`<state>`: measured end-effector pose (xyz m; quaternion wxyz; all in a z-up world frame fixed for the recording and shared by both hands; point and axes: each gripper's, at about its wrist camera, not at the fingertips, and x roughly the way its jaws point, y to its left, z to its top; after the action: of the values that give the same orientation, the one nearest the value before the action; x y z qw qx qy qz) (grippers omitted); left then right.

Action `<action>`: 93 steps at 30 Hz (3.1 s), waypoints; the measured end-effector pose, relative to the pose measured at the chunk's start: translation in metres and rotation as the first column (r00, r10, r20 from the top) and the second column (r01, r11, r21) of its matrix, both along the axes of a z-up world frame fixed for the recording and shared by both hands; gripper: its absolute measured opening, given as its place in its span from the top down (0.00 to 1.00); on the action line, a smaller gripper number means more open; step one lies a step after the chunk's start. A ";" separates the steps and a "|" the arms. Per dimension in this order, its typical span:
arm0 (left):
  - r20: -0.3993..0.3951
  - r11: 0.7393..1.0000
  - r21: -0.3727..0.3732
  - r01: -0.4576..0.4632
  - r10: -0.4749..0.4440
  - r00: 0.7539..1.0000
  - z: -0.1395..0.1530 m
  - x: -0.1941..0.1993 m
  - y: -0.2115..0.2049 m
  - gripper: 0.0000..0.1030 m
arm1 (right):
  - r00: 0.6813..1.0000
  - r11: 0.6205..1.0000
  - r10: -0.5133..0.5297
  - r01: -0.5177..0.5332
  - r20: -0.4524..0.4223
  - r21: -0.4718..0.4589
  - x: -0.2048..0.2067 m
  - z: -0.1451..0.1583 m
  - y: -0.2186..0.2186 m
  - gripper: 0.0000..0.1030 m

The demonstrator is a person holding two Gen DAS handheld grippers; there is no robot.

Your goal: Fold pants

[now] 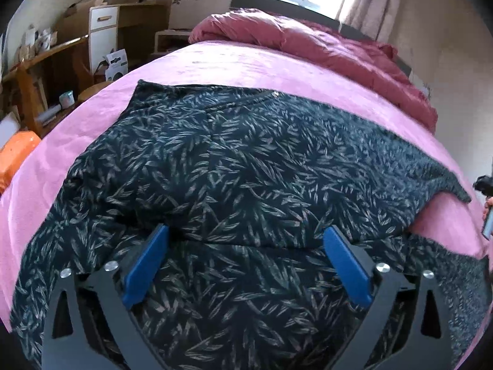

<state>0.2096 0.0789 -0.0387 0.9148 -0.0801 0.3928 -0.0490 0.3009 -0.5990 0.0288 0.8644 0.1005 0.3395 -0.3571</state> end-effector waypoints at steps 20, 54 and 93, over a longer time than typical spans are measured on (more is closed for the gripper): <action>-0.020 0.982 0.015 -0.186 0.187 0.982 0.045 0.151 0.101 0.04 | 0.968 0.964 0.249 -0.249 0.013 0.094 -0.056 -0.060 0.146 0.38; 0.234 0.966 -0.259 0.030 0.032 0.972 0.041 -0.061 0.090 0.71 | 0.976 0.980 0.193 -0.187 -0.098 0.067 -0.043 -0.049 0.151 0.33; 0.401 0.911 -0.409 0.045 0.136 0.906 0.073 -0.109 0.137 0.72 | 0.862 0.786 0.326 -0.475 0.389 0.396 -0.163 0.060 0.177 0.95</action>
<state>0.1003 0.2157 0.0345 0.9414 -0.2666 0.1653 -0.1243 0.1380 -0.4216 0.0887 0.9094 0.2887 0.2955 -0.0483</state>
